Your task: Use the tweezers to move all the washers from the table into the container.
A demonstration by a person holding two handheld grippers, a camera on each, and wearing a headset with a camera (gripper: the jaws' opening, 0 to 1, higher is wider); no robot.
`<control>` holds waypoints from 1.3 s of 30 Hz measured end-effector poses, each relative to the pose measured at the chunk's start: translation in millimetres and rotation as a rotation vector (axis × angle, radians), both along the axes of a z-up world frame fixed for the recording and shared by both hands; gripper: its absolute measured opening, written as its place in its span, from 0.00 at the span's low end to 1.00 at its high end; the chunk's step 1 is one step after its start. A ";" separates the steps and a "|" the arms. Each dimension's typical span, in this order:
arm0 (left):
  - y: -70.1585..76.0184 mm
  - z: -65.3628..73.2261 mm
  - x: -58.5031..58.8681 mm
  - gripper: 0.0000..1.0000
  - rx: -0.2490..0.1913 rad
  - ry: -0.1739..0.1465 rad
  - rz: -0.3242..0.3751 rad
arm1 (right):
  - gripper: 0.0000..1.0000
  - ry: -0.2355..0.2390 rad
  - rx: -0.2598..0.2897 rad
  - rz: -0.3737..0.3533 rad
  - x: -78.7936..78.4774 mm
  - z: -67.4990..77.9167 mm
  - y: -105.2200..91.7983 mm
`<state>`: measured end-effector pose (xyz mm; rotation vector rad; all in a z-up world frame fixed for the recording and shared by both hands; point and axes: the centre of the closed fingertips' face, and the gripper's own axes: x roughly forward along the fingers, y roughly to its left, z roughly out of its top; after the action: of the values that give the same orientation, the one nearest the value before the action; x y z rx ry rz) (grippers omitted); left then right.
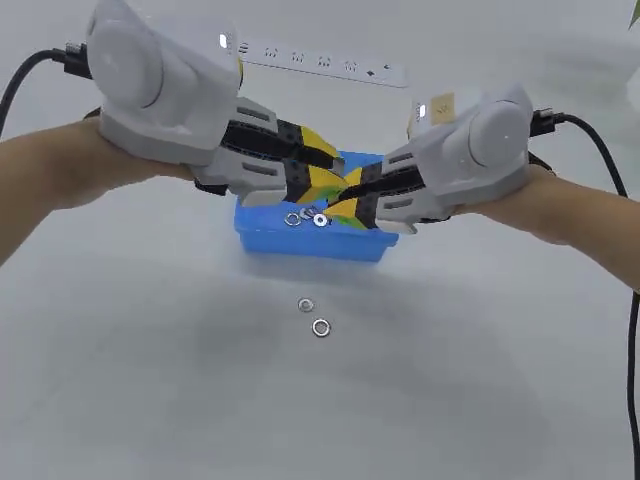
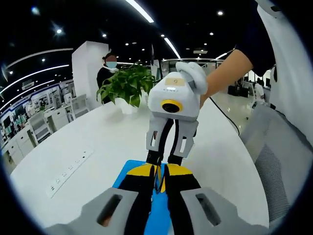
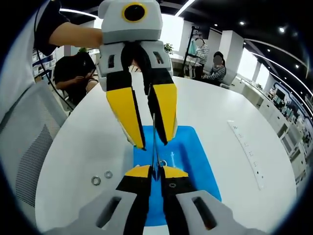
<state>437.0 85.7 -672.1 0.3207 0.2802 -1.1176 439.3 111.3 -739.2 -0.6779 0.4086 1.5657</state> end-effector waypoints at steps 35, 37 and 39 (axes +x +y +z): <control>10.7 26.4 -2.0 0.04 -0.004 -0.110 -0.037 | 0.34 -0.047 0.033 -0.023 2.4 15.1 -3.9; 14.0 26.8 -5.1 0.04 0.008 -0.117 -0.035 | 0.41 -0.068 0.046 -0.038 3.0 18.8 -4.5; 17.5 28.1 -8.1 0.04 0.008 -0.120 -0.029 | 0.46 -0.067 0.064 -0.048 2.8 23.4 -4.3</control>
<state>428.9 103.1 -644.0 0.3987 0.1743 -1.1211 442.1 107.0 -715.8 -0.6648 0.3208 1.5003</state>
